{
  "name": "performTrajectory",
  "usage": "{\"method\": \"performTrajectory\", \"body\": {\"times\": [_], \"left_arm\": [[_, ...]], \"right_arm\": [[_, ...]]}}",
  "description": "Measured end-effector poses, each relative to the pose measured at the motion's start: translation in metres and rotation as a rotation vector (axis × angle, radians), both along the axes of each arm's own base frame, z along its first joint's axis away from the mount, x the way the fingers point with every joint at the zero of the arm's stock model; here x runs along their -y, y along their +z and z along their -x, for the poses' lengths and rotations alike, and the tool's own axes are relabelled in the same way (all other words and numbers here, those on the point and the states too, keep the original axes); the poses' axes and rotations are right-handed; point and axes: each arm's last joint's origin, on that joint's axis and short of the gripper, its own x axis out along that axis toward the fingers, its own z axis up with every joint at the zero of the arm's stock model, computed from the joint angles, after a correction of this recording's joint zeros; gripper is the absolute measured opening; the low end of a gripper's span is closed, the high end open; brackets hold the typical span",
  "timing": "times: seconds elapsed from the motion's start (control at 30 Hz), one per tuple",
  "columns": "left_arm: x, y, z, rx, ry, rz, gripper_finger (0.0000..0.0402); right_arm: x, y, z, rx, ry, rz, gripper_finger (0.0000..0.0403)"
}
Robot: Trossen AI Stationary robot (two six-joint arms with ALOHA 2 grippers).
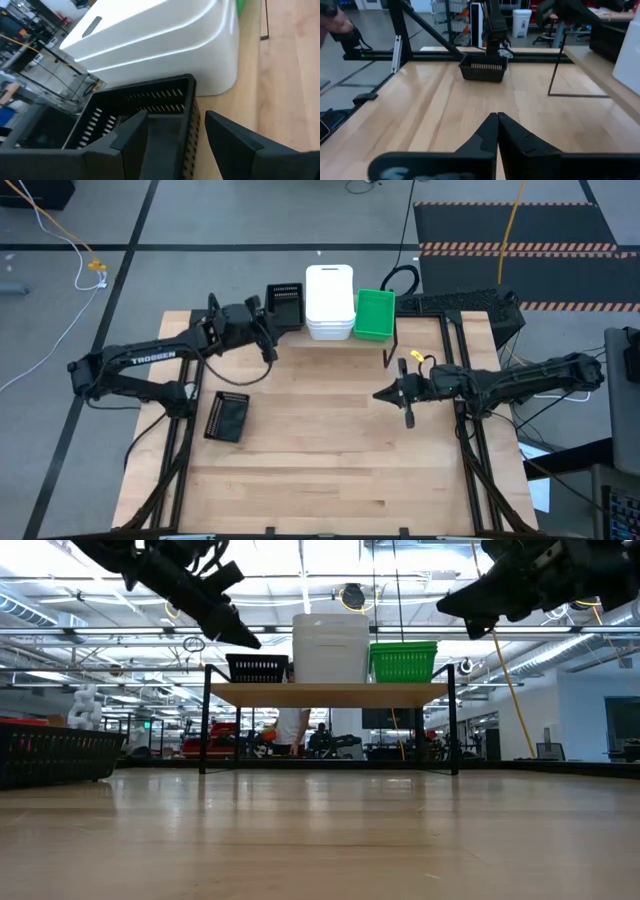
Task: Stack baskets on shelf by color
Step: Stack the bottom black bin on top of the other black bin on the shelf
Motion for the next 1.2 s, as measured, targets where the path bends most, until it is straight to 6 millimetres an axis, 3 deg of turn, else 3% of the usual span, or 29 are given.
{"method": "performTrajectory", "body": {"times": [0.17,0.43,0.77,0.93,1.03,1.2], "left_arm": [[-0.016,-0.007,-0.005,-0.024,-0.053,0.076,0.0200],[-0.024,-0.016,-0.012,-0.107,-0.064,0.052,0.0191],[-0.026,-0.014,-0.006,-0.135,-0.057,0.039,0.0064],[-0.026,-0.016,-0.005,-0.144,-0.055,0.053,0.0018],[-0.025,-0.015,-0.006,-0.138,-0.055,0.061,0.0014],[-0.020,-0.013,-0.005,-0.138,-0.067,0.058,0.0053]], "right_arm": [[0.000,0.005,0.000,0.048,0.001,0.001,0.0002],[0.000,0.005,0.000,0.053,0.000,0.008,0.0002],[0.003,0.006,0.000,0.058,-0.016,0.009,0.0002],[0.006,0.006,0.000,0.058,-0.035,0.009,0.0002],[0.007,0.006,0.000,0.058,-0.039,0.009,0.0002],[0.007,0.006,0.000,0.058,-0.040,0.002,0.0002]]}}
